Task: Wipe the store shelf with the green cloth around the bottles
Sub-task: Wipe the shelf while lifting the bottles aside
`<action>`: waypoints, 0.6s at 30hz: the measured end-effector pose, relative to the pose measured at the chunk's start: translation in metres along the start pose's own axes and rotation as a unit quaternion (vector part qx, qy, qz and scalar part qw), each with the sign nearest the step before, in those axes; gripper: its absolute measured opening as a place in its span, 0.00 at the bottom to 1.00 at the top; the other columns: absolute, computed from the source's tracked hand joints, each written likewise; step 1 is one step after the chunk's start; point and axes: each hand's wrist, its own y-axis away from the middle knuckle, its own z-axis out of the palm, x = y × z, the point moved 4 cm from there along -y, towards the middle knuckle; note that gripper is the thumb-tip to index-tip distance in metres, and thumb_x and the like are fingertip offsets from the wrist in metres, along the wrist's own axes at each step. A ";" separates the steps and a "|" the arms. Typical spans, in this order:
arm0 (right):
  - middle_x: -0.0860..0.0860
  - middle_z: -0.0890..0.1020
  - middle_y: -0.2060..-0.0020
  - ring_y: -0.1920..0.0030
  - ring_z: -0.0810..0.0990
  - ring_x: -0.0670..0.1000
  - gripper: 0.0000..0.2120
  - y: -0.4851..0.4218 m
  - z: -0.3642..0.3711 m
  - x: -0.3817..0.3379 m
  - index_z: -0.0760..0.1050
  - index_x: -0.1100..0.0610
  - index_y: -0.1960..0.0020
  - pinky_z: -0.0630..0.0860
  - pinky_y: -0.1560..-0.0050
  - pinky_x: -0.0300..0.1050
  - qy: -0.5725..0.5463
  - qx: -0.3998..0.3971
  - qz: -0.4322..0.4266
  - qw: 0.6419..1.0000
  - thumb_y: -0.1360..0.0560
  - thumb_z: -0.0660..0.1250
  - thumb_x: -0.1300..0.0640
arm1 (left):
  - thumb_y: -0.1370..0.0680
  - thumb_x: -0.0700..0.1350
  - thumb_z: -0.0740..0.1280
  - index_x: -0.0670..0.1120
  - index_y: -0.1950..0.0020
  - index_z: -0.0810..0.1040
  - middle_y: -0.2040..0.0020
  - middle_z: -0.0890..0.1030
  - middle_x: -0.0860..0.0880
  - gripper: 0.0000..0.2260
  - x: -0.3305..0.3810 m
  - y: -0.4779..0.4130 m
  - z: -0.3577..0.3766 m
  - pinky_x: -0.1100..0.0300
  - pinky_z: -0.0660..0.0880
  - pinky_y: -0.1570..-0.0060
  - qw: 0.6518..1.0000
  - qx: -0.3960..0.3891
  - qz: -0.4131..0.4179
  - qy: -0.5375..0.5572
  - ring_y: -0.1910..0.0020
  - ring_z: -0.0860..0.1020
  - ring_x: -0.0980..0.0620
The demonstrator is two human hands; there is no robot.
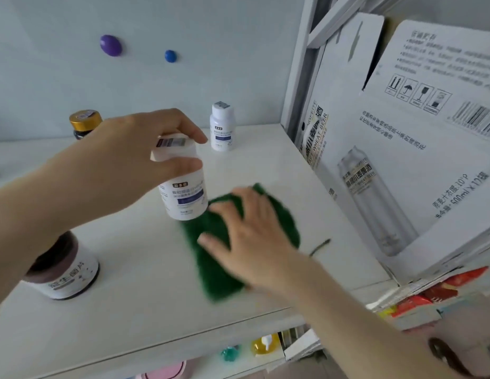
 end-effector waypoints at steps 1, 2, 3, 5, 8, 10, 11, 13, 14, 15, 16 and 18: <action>0.60 0.63 0.32 0.29 0.58 0.59 0.27 0.021 -0.001 -0.018 0.65 0.51 0.35 0.50 0.28 0.59 -0.012 -0.001 -0.046 0.999 0.27 0.52 0.37 | 0.33 0.60 0.64 0.69 0.55 0.72 0.58 0.77 0.66 0.08 0.000 -0.001 0.000 0.63 0.67 0.67 1.000 0.002 -0.003 -0.003 0.64 0.75 0.67; 0.58 0.64 0.33 0.29 0.59 0.59 0.26 0.040 -0.002 -0.028 0.64 0.49 0.35 0.50 0.28 0.61 -0.019 -0.014 -0.085 0.996 0.27 0.50 0.37 | 0.33 0.60 0.64 0.69 0.54 0.72 0.57 0.78 0.66 0.08 -0.002 -0.002 0.000 0.62 0.69 0.66 1.000 0.005 -0.006 -0.005 0.63 0.76 0.63; 0.57 0.64 0.32 0.28 0.58 0.58 0.24 0.055 -0.003 -0.030 0.62 0.47 0.35 0.48 0.28 0.61 -0.022 -0.034 -0.108 0.993 0.27 0.49 0.37 | 0.33 0.60 0.64 0.69 0.54 0.72 0.56 0.78 0.66 0.09 -0.002 -0.003 0.000 0.60 0.70 0.66 1.000 0.007 -0.008 -0.005 0.63 0.77 0.61; 0.53 0.63 0.30 0.27 0.56 0.54 0.24 0.063 -0.009 -0.010 0.61 0.43 0.33 0.45 0.28 0.59 -0.012 -0.041 -0.110 0.993 0.26 0.50 0.37 | 0.33 0.61 0.63 0.69 0.54 0.71 0.56 0.78 0.66 0.09 -0.002 -0.003 0.003 0.60 0.69 0.66 1.000 0.005 -0.009 -0.002 0.63 0.76 0.60; 0.51 0.57 0.27 0.26 0.52 0.51 0.25 0.028 -0.024 0.053 0.58 0.43 0.29 0.45 0.26 0.51 0.035 -0.026 0.011 0.999 0.25 0.50 0.38 | 0.35 0.61 0.63 0.69 0.54 0.72 0.58 0.78 0.66 0.10 -0.004 -0.001 0.006 0.63 0.68 0.66 1.000 0.002 -0.020 0.020 0.64 0.76 0.63; 0.52 0.52 0.25 0.25 0.48 0.52 0.25 -0.013 -0.027 0.097 0.54 0.44 0.27 0.44 0.26 0.52 0.068 -0.034 0.118 0.990 0.23 0.46 0.39 | 0.36 0.61 0.64 0.69 0.54 0.72 0.58 0.78 0.67 0.11 -0.007 0.003 0.007 0.64 0.67 0.67 0.999 0.000 -0.032 0.027 0.61 0.76 0.67; 0.52 0.50 0.25 0.25 0.46 0.53 0.25 -0.034 -0.027 0.112 0.53 0.45 0.27 0.43 0.26 0.54 0.072 -0.040 0.158 0.984 0.22 0.45 0.39 | 0.36 0.61 0.64 0.70 0.53 0.71 0.57 0.77 0.70 0.12 -0.008 0.005 0.006 0.66 0.67 0.67 0.999 0.001 -0.032 0.023 0.59 0.75 0.69; 0.52 0.47 0.24 0.25 0.42 0.54 0.25 -0.070 -0.021 0.122 0.51 0.45 0.26 0.42 0.26 0.57 0.062 -0.051 0.197 0.977 0.22 0.44 0.39 | 0.36 0.60 0.64 0.69 0.52 0.71 0.52 0.71 0.76 0.13 -0.009 0.010 0.006 0.71 0.67 0.68 1.000 0.000 -0.022 0.012 0.57 0.72 0.73; 0.53 0.45 0.24 0.25 0.40 0.54 0.26 -0.082 -0.017 0.121 0.50 0.45 0.26 0.41 0.27 0.58 0.061 -0.059 0.204 0.975 0.22 0.44 0.39 | 0.36 0.59 0.64 0.69 0.52 0.70 0.51 0.68 0.78 0.14 -0.009 0.013 0.007 0.74 0.68 0.67 1.000 -0.004 -0.020 0.011 0.56 0.71 0.75; 0.53 0.44 0.24 0.25 0.39 0.54 0.27 -0.091 -0.011 0.114 0.49 0.45 0.26 0.40 0.27 0.58 0.062 -0.066 0.200 0.976 0.23 0.43 0.38 | 0.36 0.59 0.64 0.70 0.51 0.70 0.50 0.67 0.78 0.14 -0.009 0.015 0.009 0.78 0.67 0.65 1.000 -0.009 -0.021 0.012 0.55 0.71 0.76; 0.53 0.43 0.24 0.25 0.39 0.55 0.27 -0.094 -0.007 0.103 0.48 0.45 0.26 0.39 0.27 0.58 0.063 -0.070 0.184 0.978 0.23 0.43 0.38 | 0.36 0.59 0.64 0.70 0.51 0.69 0.50 0.67 0.78 0.14 -0.011 0.017 0.011 0.80 0.66 0.63 0.999 -0.015 -0.023 0.015 0.54 0.70 0.76; 0.52 0.43 0.24 0.25 0.39 0.54 0.28 -0.082 0.003 0.070 0.48 0.44 0.26 0.38 0.27 0.57 0.058 -0.076 0.114 0.989 0.24 0.44 0.36 | 0.36 0.58 0.64 0.70 0.52 0.69 0.52 0.73 0.72 0.14 -0.013 0.019 0.014 0.83 0.64 0.61 0.999 -0.025 -0.031 0.024 0.54 0.70 0.75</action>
